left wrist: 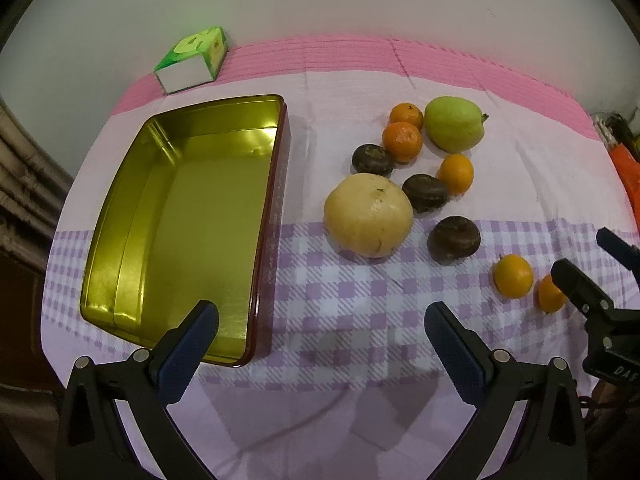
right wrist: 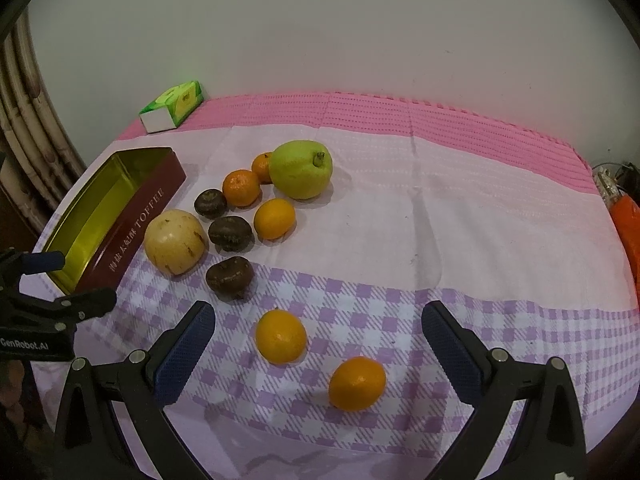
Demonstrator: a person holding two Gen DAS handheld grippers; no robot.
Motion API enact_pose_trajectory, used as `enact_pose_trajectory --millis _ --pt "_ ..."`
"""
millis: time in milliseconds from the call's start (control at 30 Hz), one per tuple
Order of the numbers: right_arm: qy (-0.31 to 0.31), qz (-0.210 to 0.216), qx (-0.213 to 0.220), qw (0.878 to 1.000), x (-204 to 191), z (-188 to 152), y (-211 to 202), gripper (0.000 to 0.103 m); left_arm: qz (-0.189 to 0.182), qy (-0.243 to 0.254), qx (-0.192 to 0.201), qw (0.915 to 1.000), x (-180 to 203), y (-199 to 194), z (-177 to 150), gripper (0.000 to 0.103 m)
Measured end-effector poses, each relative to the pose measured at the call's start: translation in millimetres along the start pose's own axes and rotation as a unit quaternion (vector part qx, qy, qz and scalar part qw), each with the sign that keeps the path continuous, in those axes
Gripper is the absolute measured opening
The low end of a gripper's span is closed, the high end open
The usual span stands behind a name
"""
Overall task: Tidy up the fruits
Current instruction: 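Move the right tool toward the orange nearest the tools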
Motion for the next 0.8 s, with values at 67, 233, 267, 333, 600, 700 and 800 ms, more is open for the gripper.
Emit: enact_pose_trajectory --millis 67,233,267,333,600,700,800 --pt "-0.001 -0.005 -0.002 1.0 1.9 -0.4 0.7 0.102 0.001 -0.004 0.001 1.0 -2.2 -0.8 0.2 0.102" --pt "-0.003 -0.012 -0.008 1.0 7.4 -2.6 1.6 0.102 0.007 -0.003 -0.001 1.0 -3.0 -0.7 1.3 0.102" --pt "-0.004 -0.014 -0.009 1.0 8.4 -3.4 1.7 0.102 0.008 -0.001 -0.003 1.0 -2.3 -0.1 1.0 0.102" --pt "-0.006 -0.019 -0.016 1.0 11.2 -6.4 2.8 0.102 0.009 0.0 -0.003 1.0 -1.7 0.0 1.1 0.102" --pt "-0.024 -0.034 -0.045 0.998 19.6 -23.5 5.9 0.102 0.006 -0.003 -0.003 1.0 -2.8 1.6 -0.5 0.102" --pt "-0.032 -0.041 -0.052 0.997 22.0 -28.4 7.4 0.102 0.006 -0.003 -0.002 1.0 -2.4 1.8 -0.3 0.102" --pt "-0.028 -0.044 -0.058 0.997 25.1 -30.5 9.6 0.1 0.006 0.001 -0.001 1.0 -0.2 2.4 0.1 0.102"
Point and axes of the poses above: each gripper's, at about its wrist camera, not at the fingertips, and y roughly the way its jaws point, x to its right, z to its top, the point moved 8 cm from there along y, roughly the way its jaws point, and after that the axes turned 14 degrees about y, right-handed, at the moved point
